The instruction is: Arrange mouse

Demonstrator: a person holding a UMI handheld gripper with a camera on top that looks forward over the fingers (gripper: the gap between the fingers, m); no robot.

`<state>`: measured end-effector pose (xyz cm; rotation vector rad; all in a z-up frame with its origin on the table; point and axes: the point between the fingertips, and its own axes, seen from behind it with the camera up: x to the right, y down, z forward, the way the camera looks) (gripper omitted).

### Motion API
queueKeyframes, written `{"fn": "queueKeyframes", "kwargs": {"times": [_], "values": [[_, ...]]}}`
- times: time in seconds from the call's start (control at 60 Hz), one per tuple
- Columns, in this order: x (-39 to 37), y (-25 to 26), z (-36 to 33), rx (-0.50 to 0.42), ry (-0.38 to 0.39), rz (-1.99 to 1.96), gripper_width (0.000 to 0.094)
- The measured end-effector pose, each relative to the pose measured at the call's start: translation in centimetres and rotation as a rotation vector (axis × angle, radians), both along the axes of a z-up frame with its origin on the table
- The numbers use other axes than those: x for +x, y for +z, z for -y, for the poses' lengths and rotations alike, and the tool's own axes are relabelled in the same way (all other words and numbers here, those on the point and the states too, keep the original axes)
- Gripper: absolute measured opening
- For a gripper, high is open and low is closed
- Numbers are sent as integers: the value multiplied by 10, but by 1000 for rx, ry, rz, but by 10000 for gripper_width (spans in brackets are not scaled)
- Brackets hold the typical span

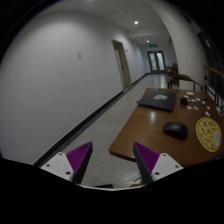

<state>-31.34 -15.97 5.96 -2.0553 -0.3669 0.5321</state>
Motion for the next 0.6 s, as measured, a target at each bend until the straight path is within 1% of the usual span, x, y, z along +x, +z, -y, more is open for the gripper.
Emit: {"fn": "queueKeyframes", "kwargs": {"times": [0.15, 0.267, 0.333, 0.433, 0.517, 0.6], "values": [[56, -8, -24, 45, -61, 93, 834], [125, -16, -59, 88, -137, 187, 839], [161, -35, -80, 75, -179, 246, 832], [200, -60, -105, 29, -234, 294, 831], [211, -75, -121, -5, -239, 309, 831], [209, -75, -143, -1, -229, 303, 831]]}}
